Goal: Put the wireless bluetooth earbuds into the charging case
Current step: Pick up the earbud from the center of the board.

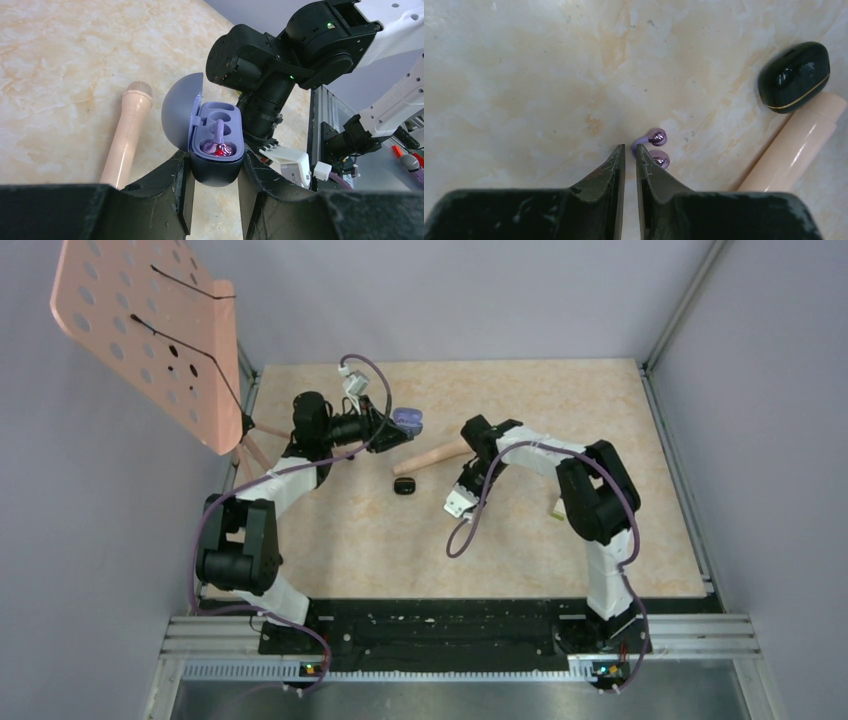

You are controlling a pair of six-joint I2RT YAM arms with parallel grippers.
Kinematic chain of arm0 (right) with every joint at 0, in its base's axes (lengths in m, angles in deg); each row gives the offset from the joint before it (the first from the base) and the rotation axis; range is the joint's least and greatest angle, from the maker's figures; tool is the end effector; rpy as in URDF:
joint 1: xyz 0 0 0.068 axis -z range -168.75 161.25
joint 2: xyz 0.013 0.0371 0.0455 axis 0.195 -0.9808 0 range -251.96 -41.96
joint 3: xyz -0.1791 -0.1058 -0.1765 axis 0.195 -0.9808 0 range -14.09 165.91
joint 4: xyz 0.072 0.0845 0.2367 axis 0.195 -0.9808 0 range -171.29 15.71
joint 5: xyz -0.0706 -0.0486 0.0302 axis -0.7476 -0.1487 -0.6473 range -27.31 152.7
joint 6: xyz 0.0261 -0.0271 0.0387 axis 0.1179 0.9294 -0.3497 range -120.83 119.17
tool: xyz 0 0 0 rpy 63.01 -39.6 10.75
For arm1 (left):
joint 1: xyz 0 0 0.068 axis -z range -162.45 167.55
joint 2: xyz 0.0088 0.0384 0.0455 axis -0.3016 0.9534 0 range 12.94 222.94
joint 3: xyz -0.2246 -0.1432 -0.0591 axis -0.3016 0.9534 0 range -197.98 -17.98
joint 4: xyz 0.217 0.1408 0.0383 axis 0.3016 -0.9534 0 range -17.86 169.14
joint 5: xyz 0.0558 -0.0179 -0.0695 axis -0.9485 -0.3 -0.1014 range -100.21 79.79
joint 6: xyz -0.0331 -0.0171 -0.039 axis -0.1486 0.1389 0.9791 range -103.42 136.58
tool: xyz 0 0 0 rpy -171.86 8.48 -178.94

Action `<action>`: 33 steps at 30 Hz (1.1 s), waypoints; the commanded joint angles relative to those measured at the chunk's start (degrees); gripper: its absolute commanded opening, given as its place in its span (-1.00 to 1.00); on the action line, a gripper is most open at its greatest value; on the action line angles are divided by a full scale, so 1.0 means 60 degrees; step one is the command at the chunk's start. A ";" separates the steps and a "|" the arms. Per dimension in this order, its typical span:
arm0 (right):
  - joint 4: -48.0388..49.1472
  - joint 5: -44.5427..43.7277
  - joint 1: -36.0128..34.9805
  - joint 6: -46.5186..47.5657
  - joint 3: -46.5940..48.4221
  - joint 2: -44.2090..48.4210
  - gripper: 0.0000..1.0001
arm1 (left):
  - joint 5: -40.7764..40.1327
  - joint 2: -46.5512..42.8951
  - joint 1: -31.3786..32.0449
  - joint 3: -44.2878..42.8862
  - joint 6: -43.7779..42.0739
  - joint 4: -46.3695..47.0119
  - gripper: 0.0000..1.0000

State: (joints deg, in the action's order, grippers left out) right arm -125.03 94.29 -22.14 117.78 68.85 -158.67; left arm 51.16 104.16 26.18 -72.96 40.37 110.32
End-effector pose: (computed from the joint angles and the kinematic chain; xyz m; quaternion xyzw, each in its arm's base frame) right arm 0.3117 0.2277 0.1591 -0.9357 0.2199 0.1690 0.2180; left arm 0.3408 -0.0833 0.2730 0.2578 0.6743 -0.5235 0.4525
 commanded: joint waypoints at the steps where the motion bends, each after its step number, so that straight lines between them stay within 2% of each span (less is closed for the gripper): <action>1: -0.0353 -0.0221 -0.0207 0.0190 0.0581 -0.0409 -0.72 | -0.0094 -0.0401 -0.0102 0.0023 -0.0148 0.0194 -1.00; 13: -0.0558 -0.1377 -0.0355 0.0343 0.0869 -0.1043 -0.71 | -0.0049 -0.0379 -0.0205 -0.0063 0.0007 0.0223 -1.00; 18: -0.0986 -0.2143 -0.0568 0.0058 0.0855 -0.1463 -0.97 | 0.0007 -0.0491 -0.0292 -0.0038 0.0078 0.0212 -1.00; 21: -0.1862 -0.2263 -0.0623 -0.0455 0.0897 -0.1505 -1.00 | 0.0025 -0.0599 -0.0320 0.0045 0.0040 0.0194 -1.00; 23: -0.2474 -0.2073 -0.0625 -0.1297 0.1095 -0.1354 -1.00 | 0.0018 -0.0637 -0.0319 0.0113 -0.0036 0.0183 -1.00; 26: -0.3273 -0.1497 -0.0498 -0.3614 0.1697 -0.0825 -1.00 | -0.0037 -0.0624 -0.0312 0.0154 -0.0158 0.0140 -1.00; 31: -0.5546 0.0279 0.0254 -0.6867 0.3675 -0.0520 -1.00 | 0.0317 -0.0157 -0.0274 0.0015 -0.0317 0.0681 -1.00; 33: -0.5904 0.0620 0.0531 -0.8754 0.4513 -0.0605 -1.00 | 0.0568 0.0062 -0.0217 -0.0094 -0.0400 0.1114 -1.00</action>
State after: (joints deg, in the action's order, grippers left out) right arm -148.79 89.81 -22.55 88.16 85.55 -163.10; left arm 51.37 102.98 24.51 -72.28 39.75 110.78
